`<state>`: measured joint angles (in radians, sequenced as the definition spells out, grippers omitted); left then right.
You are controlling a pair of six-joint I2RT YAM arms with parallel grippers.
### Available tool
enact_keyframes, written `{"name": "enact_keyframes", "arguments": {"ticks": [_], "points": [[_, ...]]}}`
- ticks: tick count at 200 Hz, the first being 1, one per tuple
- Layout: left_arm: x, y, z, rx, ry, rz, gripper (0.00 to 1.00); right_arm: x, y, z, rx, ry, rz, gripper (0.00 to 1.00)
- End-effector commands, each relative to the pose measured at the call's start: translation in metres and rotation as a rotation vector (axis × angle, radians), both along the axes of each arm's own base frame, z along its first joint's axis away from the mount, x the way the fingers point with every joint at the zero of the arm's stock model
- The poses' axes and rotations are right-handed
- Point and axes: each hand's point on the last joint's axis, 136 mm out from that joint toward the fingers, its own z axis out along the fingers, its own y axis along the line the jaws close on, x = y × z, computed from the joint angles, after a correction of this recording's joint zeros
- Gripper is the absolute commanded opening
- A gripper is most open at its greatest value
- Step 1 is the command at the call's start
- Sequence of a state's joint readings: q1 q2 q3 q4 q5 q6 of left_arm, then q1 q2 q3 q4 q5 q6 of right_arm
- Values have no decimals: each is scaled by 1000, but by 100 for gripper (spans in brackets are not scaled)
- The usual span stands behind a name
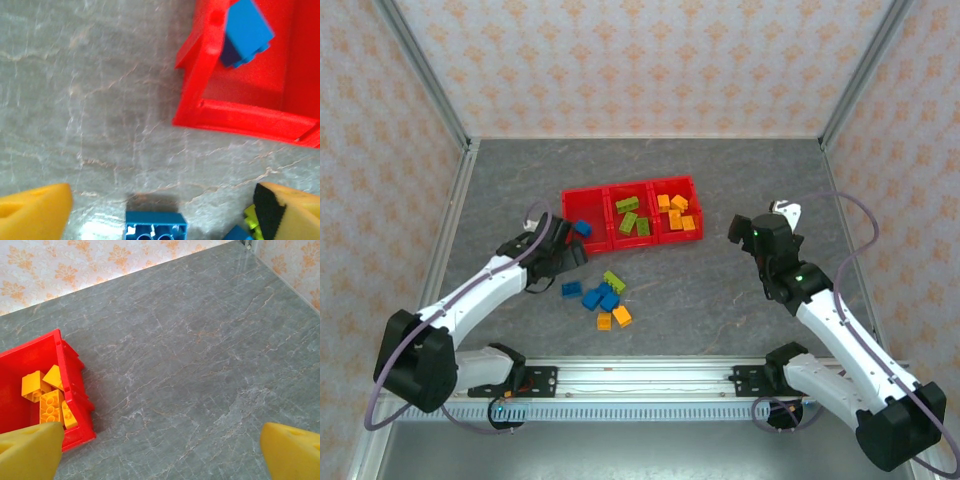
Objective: Sort the legos into containers by color
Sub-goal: Pick up the lego from the bottom-left of the table.
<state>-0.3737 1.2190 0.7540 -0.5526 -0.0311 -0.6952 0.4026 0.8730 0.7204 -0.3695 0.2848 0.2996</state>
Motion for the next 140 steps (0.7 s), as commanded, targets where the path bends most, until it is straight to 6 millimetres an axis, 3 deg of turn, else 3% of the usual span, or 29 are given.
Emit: {"name": "enact_keyframes", "arguments": {"ticks": [1,65,140], "points": [[-18,0,-12,-16,41,33,99,2,1,-6,27,2,-6,100],[-37,-16,-44,-8,90,10,99,3,5,-11,54,12,-2,100],[-49,-15,-80,9,153,12,81,-1,2,-12,48,22,-12,100]]}}
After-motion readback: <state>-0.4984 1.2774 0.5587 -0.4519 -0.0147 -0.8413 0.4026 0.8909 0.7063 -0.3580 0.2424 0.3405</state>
